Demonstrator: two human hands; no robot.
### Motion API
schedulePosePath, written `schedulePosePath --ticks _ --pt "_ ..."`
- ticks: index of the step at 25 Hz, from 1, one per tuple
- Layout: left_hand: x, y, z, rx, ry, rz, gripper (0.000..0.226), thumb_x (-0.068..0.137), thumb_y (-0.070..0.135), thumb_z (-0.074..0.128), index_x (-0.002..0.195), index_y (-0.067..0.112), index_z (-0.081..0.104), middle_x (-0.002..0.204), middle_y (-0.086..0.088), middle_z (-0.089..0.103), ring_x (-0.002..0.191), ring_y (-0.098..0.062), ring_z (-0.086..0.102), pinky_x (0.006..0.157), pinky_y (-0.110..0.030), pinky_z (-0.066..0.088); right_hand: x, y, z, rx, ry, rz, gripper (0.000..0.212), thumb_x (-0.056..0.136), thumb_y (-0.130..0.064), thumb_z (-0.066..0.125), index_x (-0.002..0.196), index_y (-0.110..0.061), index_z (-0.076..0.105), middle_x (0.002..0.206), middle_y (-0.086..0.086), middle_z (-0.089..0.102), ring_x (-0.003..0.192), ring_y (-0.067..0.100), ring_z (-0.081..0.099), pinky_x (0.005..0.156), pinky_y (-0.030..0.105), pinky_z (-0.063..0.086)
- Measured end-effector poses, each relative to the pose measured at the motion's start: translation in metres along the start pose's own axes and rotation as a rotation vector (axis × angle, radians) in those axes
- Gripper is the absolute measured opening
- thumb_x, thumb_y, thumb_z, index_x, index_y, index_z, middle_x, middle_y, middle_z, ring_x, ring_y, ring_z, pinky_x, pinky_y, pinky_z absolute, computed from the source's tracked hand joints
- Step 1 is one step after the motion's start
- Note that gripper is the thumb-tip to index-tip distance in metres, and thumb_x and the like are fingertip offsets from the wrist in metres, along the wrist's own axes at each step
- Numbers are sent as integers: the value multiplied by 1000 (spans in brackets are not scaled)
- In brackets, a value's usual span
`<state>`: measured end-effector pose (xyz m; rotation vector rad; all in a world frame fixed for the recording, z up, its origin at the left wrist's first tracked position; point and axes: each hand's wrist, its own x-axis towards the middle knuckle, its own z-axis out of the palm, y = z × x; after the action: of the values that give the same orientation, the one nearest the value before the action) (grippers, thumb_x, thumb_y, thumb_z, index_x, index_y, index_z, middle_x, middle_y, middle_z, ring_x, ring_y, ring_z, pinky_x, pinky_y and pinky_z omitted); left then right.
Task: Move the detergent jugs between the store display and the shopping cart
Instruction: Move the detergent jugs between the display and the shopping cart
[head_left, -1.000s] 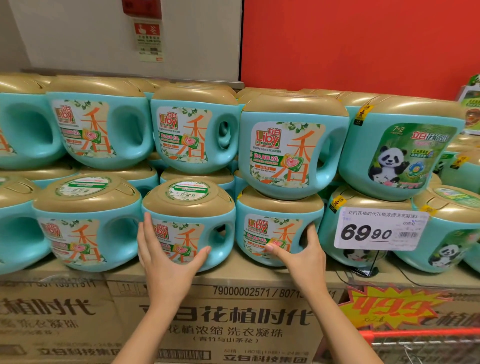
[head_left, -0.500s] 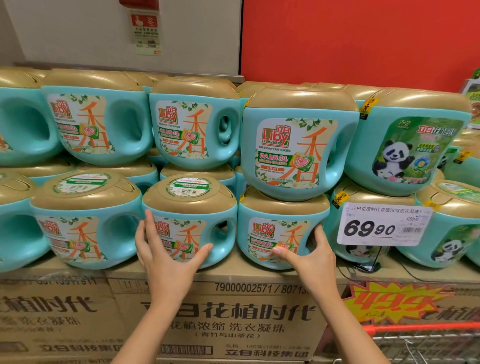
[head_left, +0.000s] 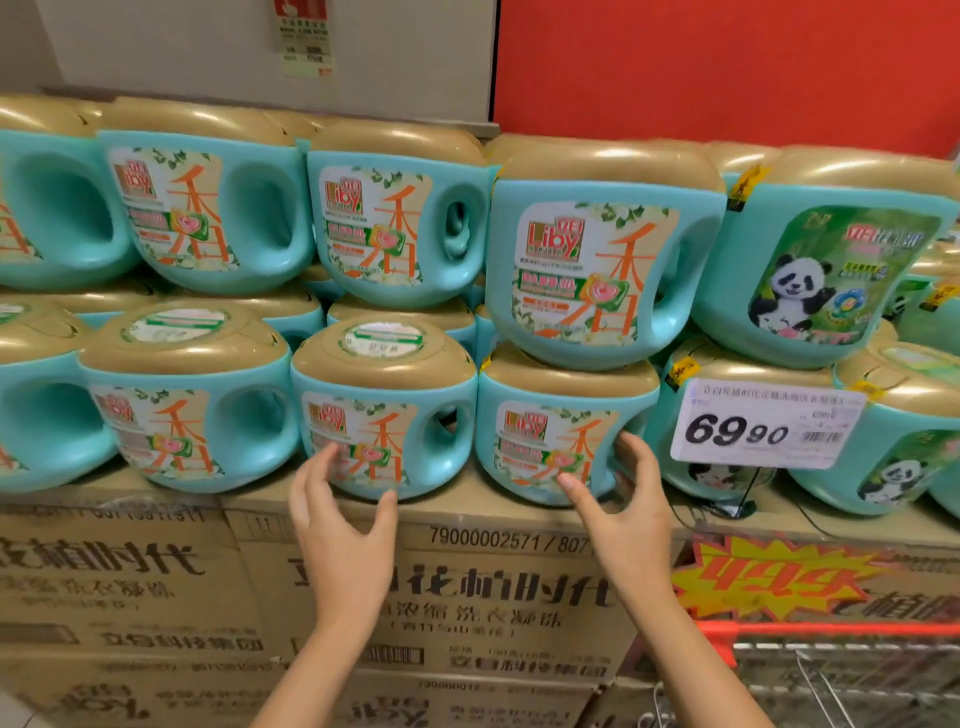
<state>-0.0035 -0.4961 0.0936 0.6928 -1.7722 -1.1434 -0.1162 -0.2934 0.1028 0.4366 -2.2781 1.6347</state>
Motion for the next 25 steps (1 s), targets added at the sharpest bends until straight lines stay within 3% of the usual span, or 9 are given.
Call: schedulePosePath --ticks 3,5,9,13,16,19,22,25 --pt "-39 -7 -18 -36 -163 -41 41 86 -3 65 116 24 58 128 -2 51 110 -13 55 94 -25 42 -44 5 -30 -34 70 -38 34 86 -10 69 116 -25 60 110 -10 65 103 11 62 90 12 44" --pt "-72 -9 -29 -80 -341 -155 36 88 -2 62 103 30 62 117 2 59 105 -10 60 86 -15 42 -93 11 -58 -44 60 24 34 88 -4 65 102 -35 63 98 -19 69 92 7 64 79 5 45" --pt "-145 -6 -49 -106 -843 -358 31 91 1 59 99 29 66 101 6 70 86 6 65 70 -4 46 -211 17 -116 -12 151 289 31 86 -2 67 88 -32 71 86 -8 74 75 4 66 70 12 50" --pt "-230 6 -61 -118 -1190 -422 25 90 -1 62 94 22 69 87 0 73 74 -8 65 71 -12 50 -301 11 -176 3 281 487 31 85 4 65 84 -26 72 79 5 73 66 9 64 66 17 52" --pt "-282 24 -53 -162 -1310 -450 20 88 -1 66 91 18 70 73 1 71 71 -14 60 68 -18 48 -336 10 -221 80 334 564 25 87 5 63 87 -18 72 78 16 71 65 14 62 66 23 52" --pt "-329 53 -27 -177 -1357 -407 18 87 4 68 91 21 70 77 -3 67 75 -16 57 71 -18 45 -359 14 -277 84 365 591 22 87 3 64 87 -17 72 71 19 67 66 15 58 66 27 50" --pt "-380 86 1 -224 -1279 -346 27 90 -4 60 93 22 69 83 -2 71 79 -14 61 67 -7 46 -369 21 -346 72 318 595 18 86 3 64 90 -13 71 62 6 63 62 12 57 65 24 49" --pt "-433 122 30 -281 -1229 -366 27 90 -4 59 92 22 68 83 0 72 78 -8 64 72 -11 48 -357 30 -420 21 279 560 17 87 2 63 91 -14 69 68 2 62 63 9 58 64 21 50"
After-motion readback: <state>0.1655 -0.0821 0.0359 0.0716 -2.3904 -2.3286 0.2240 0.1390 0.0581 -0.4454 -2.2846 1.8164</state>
